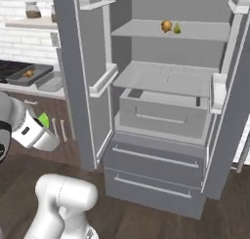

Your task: Place one lemon wedge and one chicken drumstick in each tupperware on the nearby counter, to pack two identical lunches.

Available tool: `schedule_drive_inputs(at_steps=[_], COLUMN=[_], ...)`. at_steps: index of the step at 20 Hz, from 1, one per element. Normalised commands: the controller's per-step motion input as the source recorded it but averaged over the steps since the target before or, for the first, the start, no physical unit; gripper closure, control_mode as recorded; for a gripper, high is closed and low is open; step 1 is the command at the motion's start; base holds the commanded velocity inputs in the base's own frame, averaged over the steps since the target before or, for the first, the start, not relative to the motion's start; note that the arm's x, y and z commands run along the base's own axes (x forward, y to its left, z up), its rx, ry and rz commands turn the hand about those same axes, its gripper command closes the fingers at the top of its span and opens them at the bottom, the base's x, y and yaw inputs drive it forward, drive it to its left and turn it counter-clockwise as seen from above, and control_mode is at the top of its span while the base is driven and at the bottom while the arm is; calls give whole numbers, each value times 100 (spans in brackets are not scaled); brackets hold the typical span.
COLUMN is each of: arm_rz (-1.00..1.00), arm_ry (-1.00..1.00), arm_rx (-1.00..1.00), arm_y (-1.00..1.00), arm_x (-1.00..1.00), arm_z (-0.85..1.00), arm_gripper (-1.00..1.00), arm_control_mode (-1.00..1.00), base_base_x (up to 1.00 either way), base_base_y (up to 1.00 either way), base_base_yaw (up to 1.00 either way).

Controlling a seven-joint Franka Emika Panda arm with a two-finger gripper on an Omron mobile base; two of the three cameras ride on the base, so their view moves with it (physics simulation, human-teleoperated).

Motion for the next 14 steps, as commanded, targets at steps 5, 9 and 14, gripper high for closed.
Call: schedule_drive_inputs(at_steps=[5, 9, 14], arm_rz=[0, 0, 0], arm_ry=[0, 0, 0], arm_rx=[0, 0, 0], arm_y=[0, 0, 0], arm_x=[0, 0, 0], arm_z=[0, 0, 0], arm_gripper=[100, 100, 100], arm_control_mode=[100, 100, 100], base_base_x=[-1, 12, 79], base_base_y=[100, 100, 98], base_base_yaw=[69, 63, 45])
